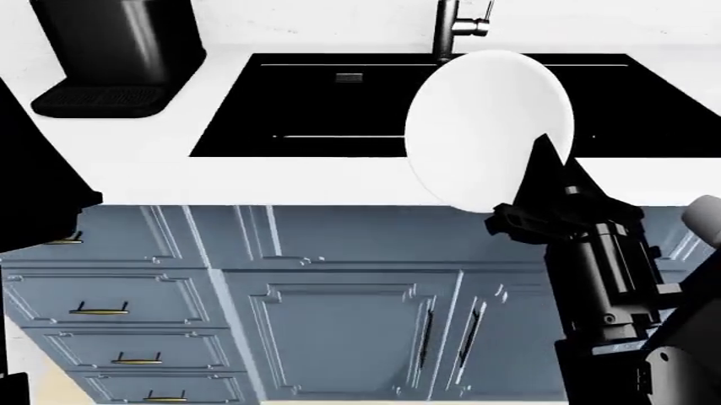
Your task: Place the two vegetables and bowl onto the tray for setting up a vegetable dip station.
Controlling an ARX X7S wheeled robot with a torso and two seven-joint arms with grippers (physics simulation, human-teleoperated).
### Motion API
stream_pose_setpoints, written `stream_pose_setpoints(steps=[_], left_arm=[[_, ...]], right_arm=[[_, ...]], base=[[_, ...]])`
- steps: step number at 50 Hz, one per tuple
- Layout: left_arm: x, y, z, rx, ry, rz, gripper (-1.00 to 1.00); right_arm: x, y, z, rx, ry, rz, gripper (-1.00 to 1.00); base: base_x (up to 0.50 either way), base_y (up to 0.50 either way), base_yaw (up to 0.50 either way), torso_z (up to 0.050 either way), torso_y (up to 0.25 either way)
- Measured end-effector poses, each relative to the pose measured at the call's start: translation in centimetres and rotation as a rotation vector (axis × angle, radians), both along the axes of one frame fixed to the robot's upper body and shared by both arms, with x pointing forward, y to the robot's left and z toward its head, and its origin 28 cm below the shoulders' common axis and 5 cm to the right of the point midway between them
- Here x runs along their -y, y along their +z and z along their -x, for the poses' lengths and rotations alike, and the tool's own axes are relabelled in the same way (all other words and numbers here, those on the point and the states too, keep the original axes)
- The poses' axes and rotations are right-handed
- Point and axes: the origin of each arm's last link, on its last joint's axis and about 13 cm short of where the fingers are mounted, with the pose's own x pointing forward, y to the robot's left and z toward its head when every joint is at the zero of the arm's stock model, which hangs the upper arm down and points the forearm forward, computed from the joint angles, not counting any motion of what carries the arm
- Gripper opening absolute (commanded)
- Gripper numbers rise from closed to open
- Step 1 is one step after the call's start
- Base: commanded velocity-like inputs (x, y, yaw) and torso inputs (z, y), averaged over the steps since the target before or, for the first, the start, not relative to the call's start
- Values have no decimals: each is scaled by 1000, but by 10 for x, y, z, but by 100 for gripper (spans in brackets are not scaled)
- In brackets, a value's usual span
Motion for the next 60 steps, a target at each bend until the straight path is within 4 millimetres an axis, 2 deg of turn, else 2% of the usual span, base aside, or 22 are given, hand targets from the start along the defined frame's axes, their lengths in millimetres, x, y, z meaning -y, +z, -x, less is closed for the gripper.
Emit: stream_pose_setpoints(steps=[60], left_arm=[[1,0,0,1,-4,-2,100]], right_arm=[[1,2,1,12,2,-15,-100]], base=[[1,-500,0,0,0]])
